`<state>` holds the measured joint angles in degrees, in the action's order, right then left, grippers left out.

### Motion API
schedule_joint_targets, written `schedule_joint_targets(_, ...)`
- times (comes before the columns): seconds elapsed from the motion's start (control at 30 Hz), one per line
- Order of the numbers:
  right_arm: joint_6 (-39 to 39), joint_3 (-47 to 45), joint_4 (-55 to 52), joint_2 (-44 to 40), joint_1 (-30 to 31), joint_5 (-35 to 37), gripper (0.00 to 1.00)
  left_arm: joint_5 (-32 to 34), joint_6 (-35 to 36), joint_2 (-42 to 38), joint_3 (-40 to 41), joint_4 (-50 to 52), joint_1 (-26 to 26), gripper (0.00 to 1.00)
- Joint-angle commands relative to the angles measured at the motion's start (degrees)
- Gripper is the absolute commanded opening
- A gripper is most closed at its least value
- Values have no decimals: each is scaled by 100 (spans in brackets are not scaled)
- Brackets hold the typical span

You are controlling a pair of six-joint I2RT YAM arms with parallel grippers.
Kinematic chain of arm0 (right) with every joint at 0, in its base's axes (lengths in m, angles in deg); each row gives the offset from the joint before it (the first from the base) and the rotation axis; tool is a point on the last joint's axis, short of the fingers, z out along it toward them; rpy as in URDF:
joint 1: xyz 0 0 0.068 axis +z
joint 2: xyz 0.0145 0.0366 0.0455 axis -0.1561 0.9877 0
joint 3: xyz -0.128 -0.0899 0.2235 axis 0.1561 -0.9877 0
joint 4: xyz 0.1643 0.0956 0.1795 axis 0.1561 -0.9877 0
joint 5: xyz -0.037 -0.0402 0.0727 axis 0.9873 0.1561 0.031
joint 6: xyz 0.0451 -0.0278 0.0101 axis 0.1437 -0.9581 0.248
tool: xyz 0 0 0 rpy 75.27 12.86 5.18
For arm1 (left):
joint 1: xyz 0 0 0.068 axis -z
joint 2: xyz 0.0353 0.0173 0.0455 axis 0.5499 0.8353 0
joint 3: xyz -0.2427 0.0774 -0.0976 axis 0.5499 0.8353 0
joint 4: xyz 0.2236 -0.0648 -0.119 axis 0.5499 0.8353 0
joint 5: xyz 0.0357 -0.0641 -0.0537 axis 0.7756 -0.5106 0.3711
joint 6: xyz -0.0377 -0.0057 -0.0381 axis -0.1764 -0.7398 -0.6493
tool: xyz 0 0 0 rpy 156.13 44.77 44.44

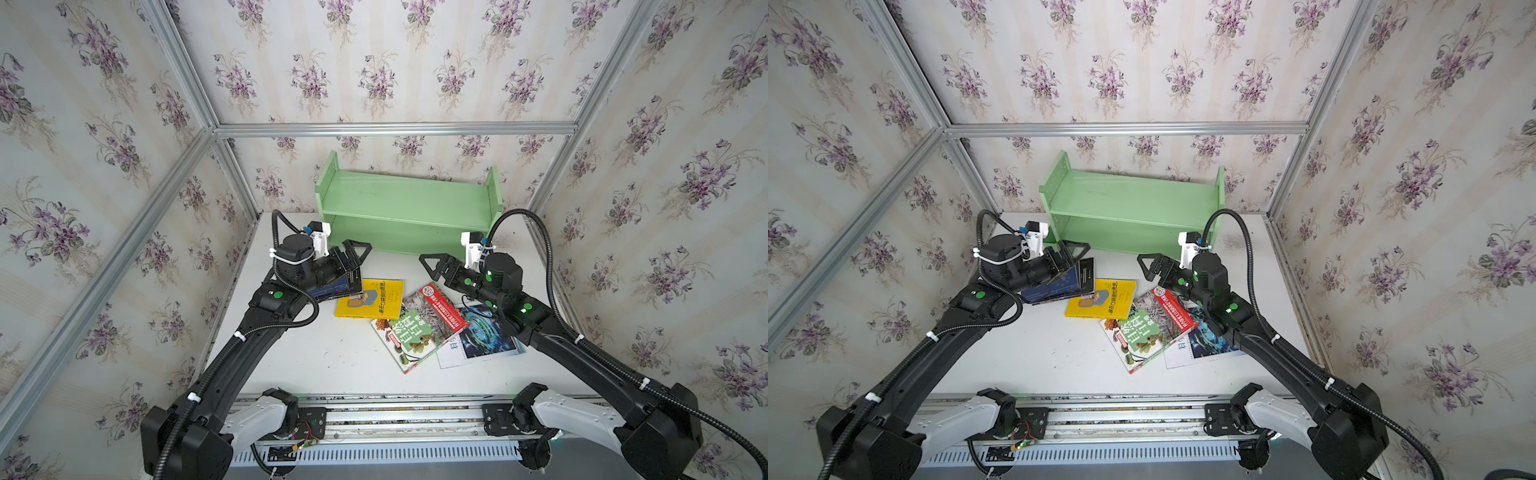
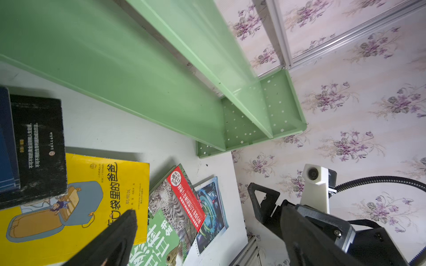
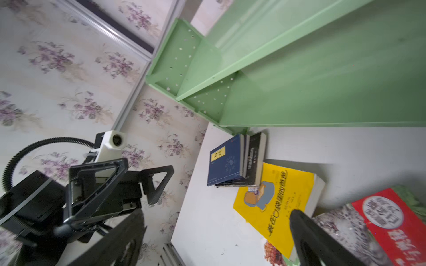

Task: Stacking books/files
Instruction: Move the book to the center of the table.

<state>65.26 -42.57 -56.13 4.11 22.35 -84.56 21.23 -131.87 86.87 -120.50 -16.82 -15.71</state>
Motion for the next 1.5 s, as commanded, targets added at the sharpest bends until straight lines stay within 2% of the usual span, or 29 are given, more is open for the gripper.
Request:
schedule_joint_targets(0.0, 21, -17, -817, -87, -13, 1088, 100, -132, 264, 162, -142, 383, -41, 100)
schedule_joint_targets(0.07, -50, 61, -1594, -177, -13, 1747, 100, -126, 500, 294, -262, 665, -51, 99)
schedule_joint_targets(0.1, -102, 81, -1938, -220, -253, 1954, 100, -130, 611, 373, -329, 790, -51, 100)
schedule_joint_targets(0.27, 135, 53, -3360, -226, -1034, 1783, 100, -454, 1109, 847, -529, 1185, -51, 100)
schedule_joint_targets(0.4, 180, -285, -3543, -254, -1397, 1644, 100, -653, 1562, 1010, -535, 1426, -51, 100)
schedule_joint_targets(0.57, 145, -707, -3232, -64, -1411, 1312, 100, -627, 1771, 1171, -429, 1585, -51, 100)
schedule_joint_targets(0.73, -124, -1017, -2763, 346, -1411, 660, 100, -452, 1388, 1247, -222, 1694, -51, 100)
schedule_joint_targets(0.83, -234, -1033, -2666, 620, -1411, 247, 100, -394, 820, 1352, 14, 1700, 3, 99)
schedule_joint_targets(0.97, -462, -1065, -2585, 798, -1411, -344, 100, -99, 189, 1318, 403, 1695, 384, 100)
schedule_joint_targets(1.17, -829, -1184, -2664, 883, -1411, -694, 100, 457, -525, 1279, 701, 1638, 1044, 100)
schedule_joint_targets(1.47, -795, -1435, -1317, 1480, -1402, -1533, 97, 650, -1259, 1485, 1162, 1241, 1500, 100)
